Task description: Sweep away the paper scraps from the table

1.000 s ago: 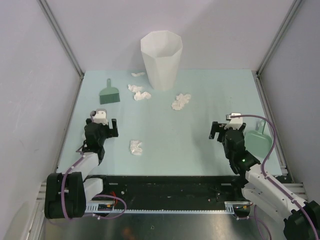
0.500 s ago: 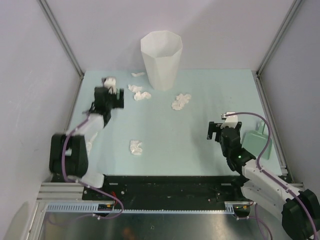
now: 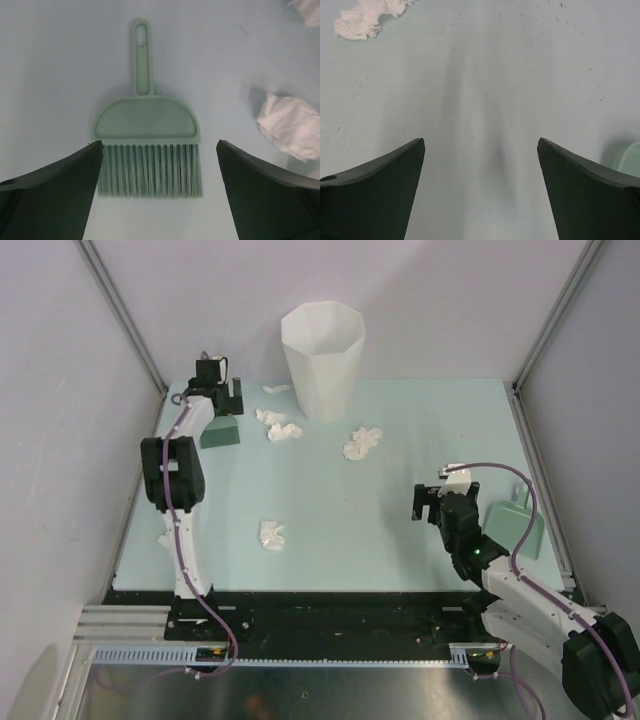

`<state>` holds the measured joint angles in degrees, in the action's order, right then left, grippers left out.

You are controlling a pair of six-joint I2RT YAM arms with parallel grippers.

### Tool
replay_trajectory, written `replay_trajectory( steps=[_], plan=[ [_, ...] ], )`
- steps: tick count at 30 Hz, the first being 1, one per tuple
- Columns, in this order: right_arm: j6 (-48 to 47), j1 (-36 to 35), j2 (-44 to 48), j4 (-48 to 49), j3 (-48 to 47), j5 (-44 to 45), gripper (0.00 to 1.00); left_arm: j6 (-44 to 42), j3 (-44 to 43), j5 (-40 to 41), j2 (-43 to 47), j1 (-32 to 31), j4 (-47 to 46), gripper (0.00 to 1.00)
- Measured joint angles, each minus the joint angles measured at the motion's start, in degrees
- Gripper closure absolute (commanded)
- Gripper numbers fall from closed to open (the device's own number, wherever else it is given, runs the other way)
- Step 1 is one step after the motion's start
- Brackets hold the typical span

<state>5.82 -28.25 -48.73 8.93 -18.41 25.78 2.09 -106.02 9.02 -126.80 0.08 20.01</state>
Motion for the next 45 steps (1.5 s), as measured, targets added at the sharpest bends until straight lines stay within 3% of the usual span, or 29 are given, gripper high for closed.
replay_trajectory(
  steps=[5, 11, 13, 15, 17, 20, 23, 29, 37, 40, 45],
  plan=[
    [-0.5, 0.0, -1.5, 0.3, -0.3, -0.7, 0.00, -0.7, -16.9, 1.4, -13.0, 0.2, 8.6, 0.00],
    [-0.6, 0.0, -2.7, -0.3, -2.1, -0.8, 0.00, -2.4, -28.7, 1.6, -20.7, 0.2, 11.9, 0.02],
    [-1.0, 0.0, -2.8, -1.0, -3.3, -0.8, 0.00, -2.5, -29.5, 0.6, -21.3, 0.5, 12.6, 0.07],
    [-1.5, 0.0, -2.8, -1.5, -4.5, -0.8, 0.00, -2.5, -29.6, -0.7, -21.7, 0.9, 13.5, 0.22],
    [-1.9, 0.0, -2.7, -1.9, -5.8, -0.7, 0.00, -2.3, -29.6, -2.5, -22.2, 1.5, 15.1, 0.24],
    [-2.1, 0.0, -2.1, -2.1, -7.1, -0.3, 0.00, -2.0, -28.5, -5.4, -22.3, 2.1, 15.8, 0.37],
    [-2.2, 0.0, -0.8, -2.8, -7.8, 0.8, 0.00, -1.8, -26.1, -7.5, -20.9, 2.4, 14.8, 0.60],
    [0.2, 3.5, -0.5, -7.9, -10.0, 3.8, 0.00, -1.5, -18.1, -11.7, -16.3, 2.4, 12.9, 0.85],
    [4.7, 12.1, 0.9, -15.4, -10.8, 1.3, 0.00, -3.7, -5.2, -15.5, -8.3, 2.2, 12.0, 0.85],
    [5.2, 12.7, 2.0, -16.0, -10.8, 0.3, 0.00, -5.8, 0.1, -16.3, -5.2, 2.0, 11.5, 0.99],
    [5.4, 13.1, 2.4, -16.4, -11.0, -0.9, 0.00, -10.3, 9.5, -19.7, 0.7, 1.7, 9.6, 1.00]
  ],
)
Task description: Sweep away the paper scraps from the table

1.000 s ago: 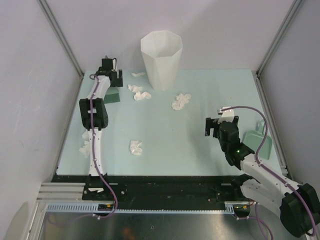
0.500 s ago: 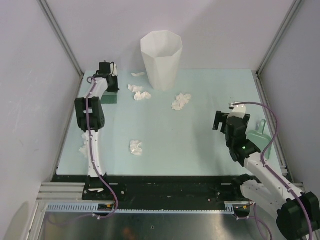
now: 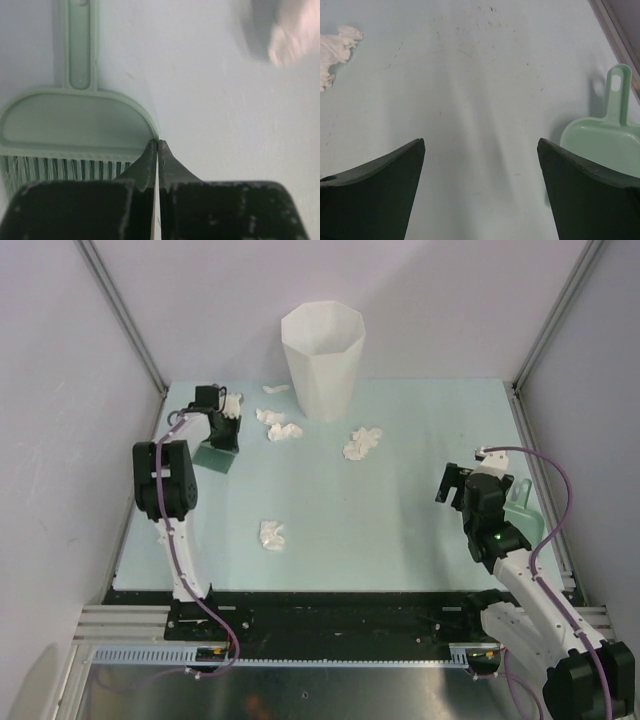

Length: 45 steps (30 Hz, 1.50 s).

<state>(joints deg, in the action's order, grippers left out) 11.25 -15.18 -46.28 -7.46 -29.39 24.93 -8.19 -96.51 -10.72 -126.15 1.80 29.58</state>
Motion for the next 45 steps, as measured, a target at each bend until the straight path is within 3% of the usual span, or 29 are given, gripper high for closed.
replay_trajectory(
  steps=[7, 13, 16, 17, 20, 23, 29, 33, 45],
  plan=[
    [0.4, 0.1, 0.0, -0.5, 0.0, -1.0, 0.00, -16.4, 18.5, -3.8, 13.1, -3.8, 2.3, 1.00],
    [0.6, 0.1, 0.9, -0.7, 0.0, -1.9, 0.01, -28.6, 23.2, -5.8, 17.2, -5.8, 8.4, 0.95],
    [0.7, 0.1, 1.4, -0.9, 0.0, -1.9, 0.00, -32.3, 23.8, -6.9, 18.0, -5.8, 11.5, 0.80],
    [0.7, 0.1, 1.5, -0.9, 0.0, -2.1, 0.00, -33.1, 23.8, -7.6, 18.2, -5.9, 13.2, 0.64],
    [0.7, 0.2, 1.5, -0.9, 0.0, -2.8, 0.00, -35.2, 23.8, -9.0, 18.8, -7.0, 17.4, 0.36],
    [0.8, 0.2, 1.6, -0.9, 0.0, -3.7, 0.00, -36.0, 22.3, -11.3, 19.8, -9.3, 21.2, 0.25],
    [0.9, 0.2, 2.1, -1.5, 0.0, -5.9, 0.00, -35.1, 8.5, -14.8, 19.0, -10.8, 23.6, 0.22],
    [0.9, 0.2, 2.1, -1.8, 0.0, -7.0, 0.00, -33.6, -1.0, -12.9, 12.8, -10.3, 21.7, 0.21],
    [0.8, 0.2, 1.0, -2.0, 0.0, -7.9, 0.00, -36.9, -1.0, -6.0, 4.2, -10.7, 23.0, 0.21]
  ],
)
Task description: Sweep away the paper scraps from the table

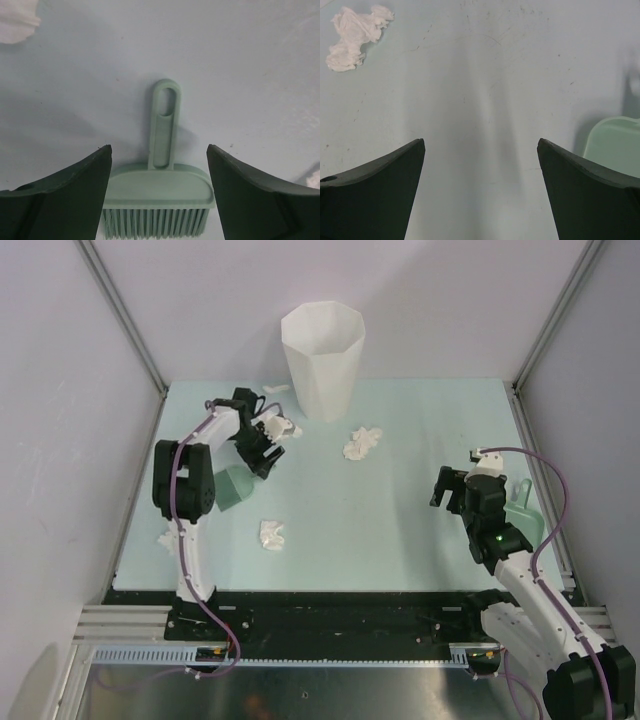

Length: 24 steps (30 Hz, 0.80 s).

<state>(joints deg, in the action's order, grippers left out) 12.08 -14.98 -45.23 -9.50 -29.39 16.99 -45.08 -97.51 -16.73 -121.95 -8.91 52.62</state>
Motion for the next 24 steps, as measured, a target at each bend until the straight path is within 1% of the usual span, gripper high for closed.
replay_trajectory(
  steps=[2, 5, 6, 8, 9, 11, 12, 14, 20, 24],
  plan=[
    [0.0, 0.0, 0.0, 0.0, 0.0, 0.0, 0.00, 0.0, -0.2, 1.8, -1.7, -0.2, -0.1, 0.24],
    [0.0, 0.0, 0.0, 0.0, 0.0, -0.2, 0.00, -0.1, -0.7, 4.5, -3.3, -0.6, -0.8, 0.36],
    [0.0, 0.0, 0.0, -0.1, 0.0, -0.2, 0.00, 0.0, -0.7, 5.3, -3.5, -0.9, -1.3, 0.45],
    [0.0, 0.0, 0.0, -0.1, 0.0, -0.2, 0.00, 0.2, -0.8, 6.6, -3.8, -1.6, -1.5, 0.56],
    [0.0, 0.0, 0.0, -0.1, 0.0, -0.3, 0.00, 0.4, -0.8, 7.1, -3.8, -1.9, -1.2, 0.67],
    [0.0, 0.0, 0.2, -0.1, 0.0, -0.4, 0.00, 0.5, -0.6, 7.9, -3.7, -2.6, -0.8, 0.75],
    [0.1, 0.0, 0.3, -0.1, 0.0, -0.4, 0.00, 0.5, -0.4, 8.1, -3.6, -2.9, -0.7, 0.84],
    [0.2, 0.0, 0.5, -0.1, 0.0, -0.4, 0.01, 0.0, 0.4, 8.4, -3.1, -3.2, -1.2, 1.00],
    [0.4, 0.0, 0.7, -0.1, 0.0, -0.9, 0.00, -0.9, 4.4, 6.5, -0.3, -3.2, -4.1, 1.00],
    [1.5, -0.3, 1.1, -0.1, 0.0, -1.8, 0.00, 1.8, 4.2, 3.2, 0.5, -3.1, -3.6, 1.00]
  ],
)
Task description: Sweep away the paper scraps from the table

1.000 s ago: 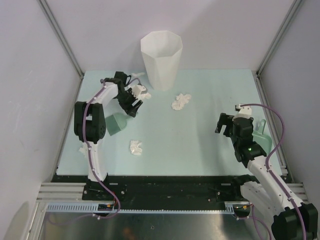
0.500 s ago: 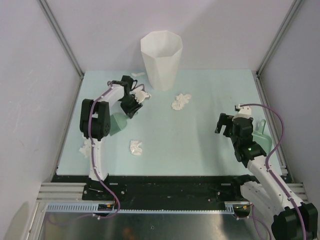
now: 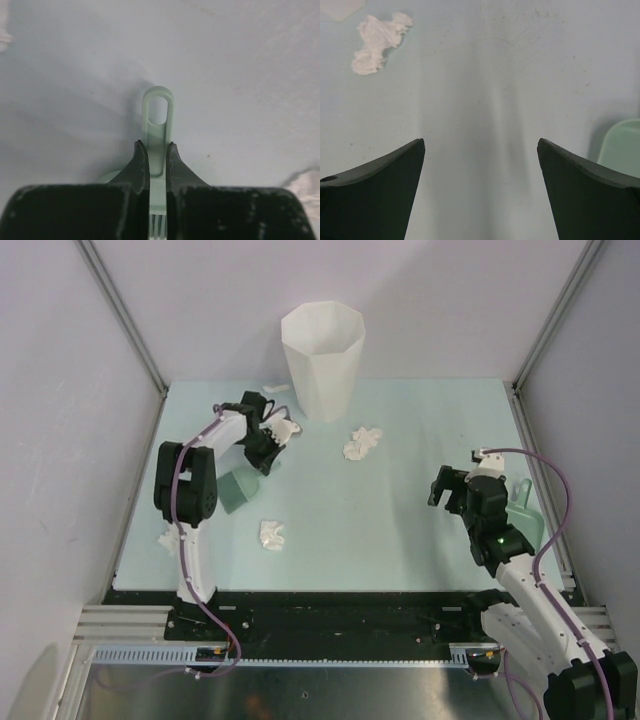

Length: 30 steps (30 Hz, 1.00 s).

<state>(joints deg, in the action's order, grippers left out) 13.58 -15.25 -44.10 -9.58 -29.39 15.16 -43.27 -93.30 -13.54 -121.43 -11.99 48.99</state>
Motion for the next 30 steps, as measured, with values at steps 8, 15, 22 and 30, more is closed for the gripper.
replay_trajectory(
  steps=[8, 15, 22, 30],
  plan=[
    [5.2, -9.6, -1.9, 10.4, -0.2, -6.1, 0.00, 13.4, -6.8, -5.7, 9.1, -0.1, 0.9, 1.00],
    [7.4, -30.1, -25.0, 31.0, -11.2, -7.6, 0.00, 24.9, -7.6, -8.7, 18.8, -1.1, -1.5, 1.00],
    [13.1, -34.6, -45.4, 44.4, -26.6, -7.5, 0.03, 34.1, -3.8, -5.4, 25.9, -5.7, -7.3, 1.00],
    [16.5, -34.0, -56.8, 48.2, -34.1, -10.3, 0.54, 40.4, 1.2, -2.8, 32.4, -6.6, -13.2, 1.00]
  ],
)
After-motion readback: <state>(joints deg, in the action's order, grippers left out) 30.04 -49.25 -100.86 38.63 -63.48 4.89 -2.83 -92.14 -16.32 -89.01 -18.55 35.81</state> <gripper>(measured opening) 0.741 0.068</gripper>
